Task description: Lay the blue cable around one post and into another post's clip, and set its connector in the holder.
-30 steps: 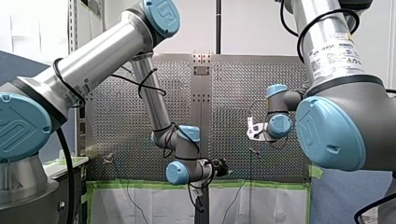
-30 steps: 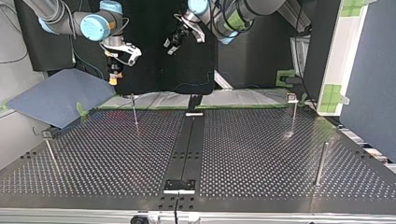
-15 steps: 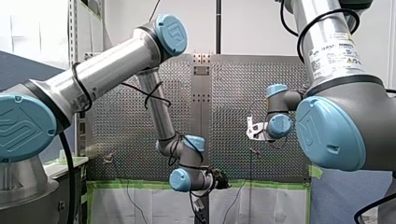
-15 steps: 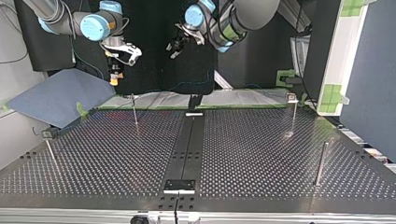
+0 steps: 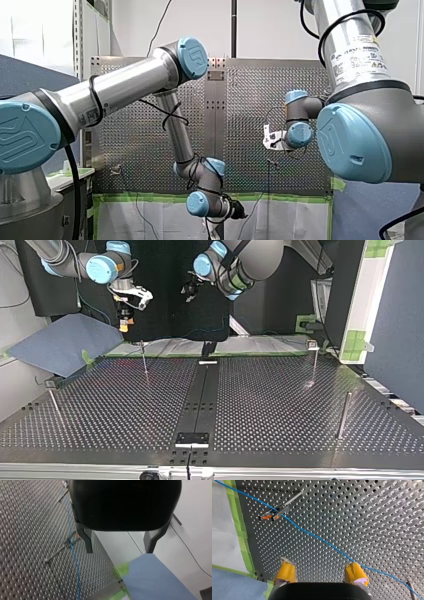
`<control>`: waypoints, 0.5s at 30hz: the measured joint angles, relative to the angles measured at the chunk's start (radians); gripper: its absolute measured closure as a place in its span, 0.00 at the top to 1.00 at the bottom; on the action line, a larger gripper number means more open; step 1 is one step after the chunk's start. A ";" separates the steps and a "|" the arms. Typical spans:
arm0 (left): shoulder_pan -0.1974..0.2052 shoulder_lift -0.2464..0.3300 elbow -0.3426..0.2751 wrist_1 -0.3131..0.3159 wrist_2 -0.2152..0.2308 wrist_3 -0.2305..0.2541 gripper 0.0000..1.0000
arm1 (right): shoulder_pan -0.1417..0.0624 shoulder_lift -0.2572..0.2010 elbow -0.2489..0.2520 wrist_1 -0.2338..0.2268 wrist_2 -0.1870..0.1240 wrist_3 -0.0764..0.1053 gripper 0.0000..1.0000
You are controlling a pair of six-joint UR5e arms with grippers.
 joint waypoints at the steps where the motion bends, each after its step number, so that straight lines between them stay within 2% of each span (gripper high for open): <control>1: -0.002 -0.011 0.011 -0.011 0.000 -0.011 1.00 | 0.000 0.000 0.000 0.000 -0.001 0.000 0.98; 6: -0.012 -0.052 0.052 -0.035 0.004 -0.052 1.00 | -0.001 0.000 0.000 0.000 -0.002 0.002 0.98; 10: -0.019 -0.091 0.091 -0.018 0.016 -0.085 1.00 | -0.001 0.000 0.000 0.000 -0.003 0.002 0.98; 15: -0.022 -0.135 0.135 0.010 0.043 -0.098 1.00 | -0.001 0.000 0.001 -0.002 -0.004 0.003 0.98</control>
